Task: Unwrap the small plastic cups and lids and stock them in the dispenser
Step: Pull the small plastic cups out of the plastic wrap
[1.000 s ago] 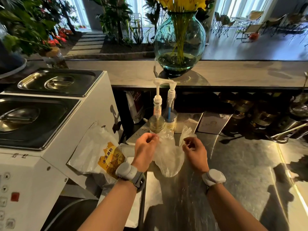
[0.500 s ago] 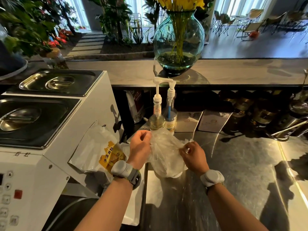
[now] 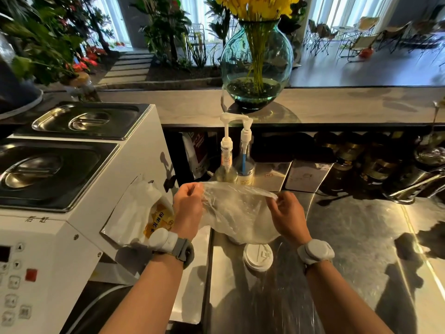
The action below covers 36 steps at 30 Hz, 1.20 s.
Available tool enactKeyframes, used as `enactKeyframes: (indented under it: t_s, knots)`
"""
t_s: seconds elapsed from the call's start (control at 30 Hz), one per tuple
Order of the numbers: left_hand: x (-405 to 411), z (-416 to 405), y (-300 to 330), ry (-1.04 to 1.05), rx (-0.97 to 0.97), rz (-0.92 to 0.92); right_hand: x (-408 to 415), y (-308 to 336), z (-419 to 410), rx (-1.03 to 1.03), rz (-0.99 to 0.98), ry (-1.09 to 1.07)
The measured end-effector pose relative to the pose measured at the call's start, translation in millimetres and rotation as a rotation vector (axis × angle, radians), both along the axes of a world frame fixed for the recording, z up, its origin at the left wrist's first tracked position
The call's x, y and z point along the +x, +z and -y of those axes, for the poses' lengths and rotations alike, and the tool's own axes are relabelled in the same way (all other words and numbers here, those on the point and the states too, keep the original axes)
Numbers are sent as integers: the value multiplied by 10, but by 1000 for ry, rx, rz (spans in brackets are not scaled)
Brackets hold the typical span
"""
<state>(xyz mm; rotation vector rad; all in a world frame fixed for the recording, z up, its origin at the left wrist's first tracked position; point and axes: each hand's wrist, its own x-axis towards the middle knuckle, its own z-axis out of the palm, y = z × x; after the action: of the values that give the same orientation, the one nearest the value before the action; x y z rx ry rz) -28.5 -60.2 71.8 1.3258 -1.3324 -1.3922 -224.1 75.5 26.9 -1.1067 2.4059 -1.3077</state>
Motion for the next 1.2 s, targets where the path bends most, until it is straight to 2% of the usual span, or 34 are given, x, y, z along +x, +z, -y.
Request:
enactKeyframes:
  t_s: [0.13, 0.2, 0.3, 0.4, 0.43, 0.5, 0.57, 0.63, 0.73, 0.8, 0.87, 1.0, 1.07, 1.2]
  knots:
    - [9, 68, 205, 73, -128, 7, 11, 186, 46, -74, 156, 0]
    - [41, 83, 298, 71, -210, 50, -9, 277, 96, -158, 313, -15]
    - [105, 57, 369, 45, -354, 218, 39, 419, 128, -289, 565, 43]
    - [121, -80, 386, -16, -505, 476, 102, 510, 176, -343, 685, 87]
    - [125, -162, 403, -54, -571, 528, 135, 527, 195, -357, 719, 96]
    - [153, -315, 381, -208, -683, 518, 247, 586, 218, -383, 834, 127]
    - [199, -439, 328, -423, -630, 444, 367, 641, 225, -416, 1025, 222]
    - [218, -518, 260, -586, -479, 418, 448, 661, 232, -418, 1226, 331]
    - [230, -587, 169, -654, -347, 441, 541, 636, 225, -360, 1363, 512]
    - [255, -577, 94, -578, -309, 476, 584, 605, 202, -355, 1356, 590]
    - [320, -573, 42, -493, -315, 547, 586, 571, 155, -328, 1277, 567]
    - [530, -463, -85, -432, -228, 522, 545, 337, 141, -54, 834, 327]
    - [627, -418, -152, -441, -167, 529, 585, 201, 138, -19, 737, 318]
    - [688, -413, -172, -345, 4, 521, 668, 92, 144, 49, 709, 664]
